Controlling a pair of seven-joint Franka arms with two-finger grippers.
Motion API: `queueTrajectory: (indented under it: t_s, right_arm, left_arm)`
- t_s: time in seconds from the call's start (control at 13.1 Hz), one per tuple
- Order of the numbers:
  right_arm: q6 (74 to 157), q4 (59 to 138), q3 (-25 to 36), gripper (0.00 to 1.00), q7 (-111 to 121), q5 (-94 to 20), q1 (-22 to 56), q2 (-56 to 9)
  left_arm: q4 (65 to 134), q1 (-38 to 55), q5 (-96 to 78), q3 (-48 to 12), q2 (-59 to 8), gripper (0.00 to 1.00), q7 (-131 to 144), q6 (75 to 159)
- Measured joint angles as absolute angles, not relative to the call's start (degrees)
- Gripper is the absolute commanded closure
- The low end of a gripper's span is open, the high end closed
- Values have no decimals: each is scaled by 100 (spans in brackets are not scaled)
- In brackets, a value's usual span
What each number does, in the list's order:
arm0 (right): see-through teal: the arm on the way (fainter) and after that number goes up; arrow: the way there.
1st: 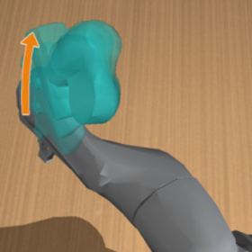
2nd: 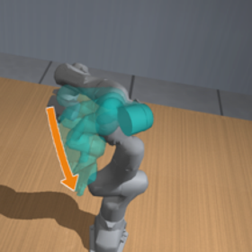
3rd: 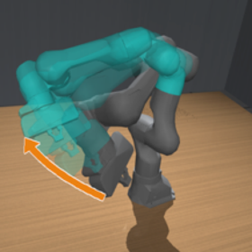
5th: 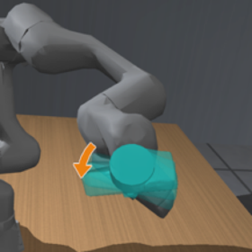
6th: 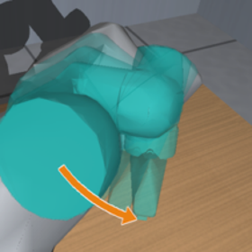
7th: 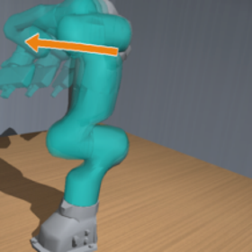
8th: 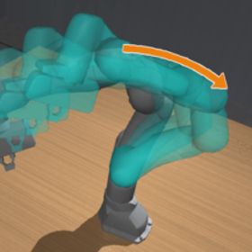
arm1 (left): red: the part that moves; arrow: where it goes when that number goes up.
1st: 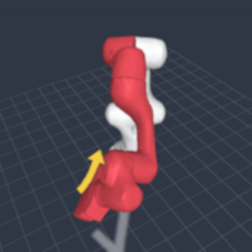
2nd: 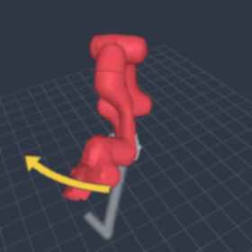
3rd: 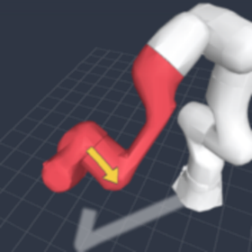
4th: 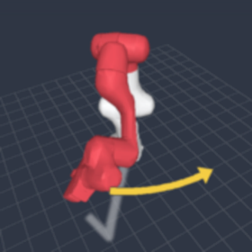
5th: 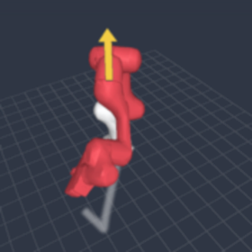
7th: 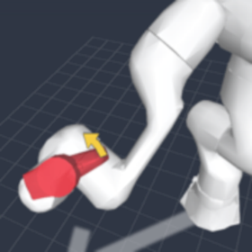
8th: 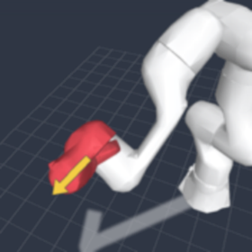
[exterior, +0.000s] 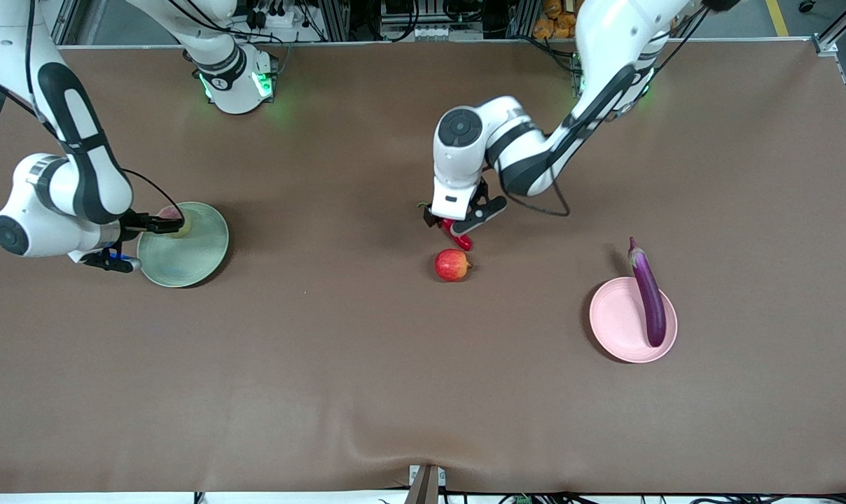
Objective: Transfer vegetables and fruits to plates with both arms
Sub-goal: 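Grasp the red chili with the left gripper while the right gripper releases peach, then carry the chili to the pink plate while the right gripper reaches apple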
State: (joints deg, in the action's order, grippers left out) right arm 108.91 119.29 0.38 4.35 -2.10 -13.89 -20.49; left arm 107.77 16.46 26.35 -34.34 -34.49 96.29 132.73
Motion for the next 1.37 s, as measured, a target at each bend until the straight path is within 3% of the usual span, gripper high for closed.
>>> queueTrajectory:
  t_s: [0.08, 0.15, 0.23, 0.46, 0.53, 0.76, 0.99, 1.15, 1.37]
  right_arm:
    - [10630, 11775, 12, 0, 385, -263, -1381, -2036]
    - [10386, 11640, -12, 0, 289, -359, -1372, -2027]
    - [10151, 11513, -34, 0, 135, -438, -1349, -2018]
    - [9525, 11181, -68, 0, -566, -841, -1055, -2007]
    - [9364, 11104, -77, 0, -799, -1078, -909, -2003]
    - [9115, 10960, -95, 0, -1606, -1688, -491, -1994]
    - [9095, 10868, -108, 0, -2412, -2422, -40, -1977]
    - [9100, 10825, -112, 0, -2712, -3052, 194, -1960]
    - [9440, 10784, -114, 0, -3271, -3816, 640, -1956]
  left_arm:
    - [10754, 1645, 2831, -3430, -3642, 4, 9776, 13368]
    - [10729, 1645, 2940, -3428, -3794, 16, 9874, 13482]
    - [10713, 1645, 2983, -3427, -3920, 32, 9957, 13652]
    - [10687, 1648, 3002, -3426, -4140, 95, 10141, 13955]
    - [10683, 1648, 3002, -3426, -4163, 100, 10144, 13958]
    - [10631, 1623, 3002, -3428, -4138, 100, 10148, 13885]
    - [10410, 1414, 2939, -3647, -3571, 100, 10130, 12907]
    - [10344, 871, 2683, -4139, -2932, 100, 9738, 12270]
    - [10320, -700, 2422, -4943, -2234, 100, 8170, 11604]
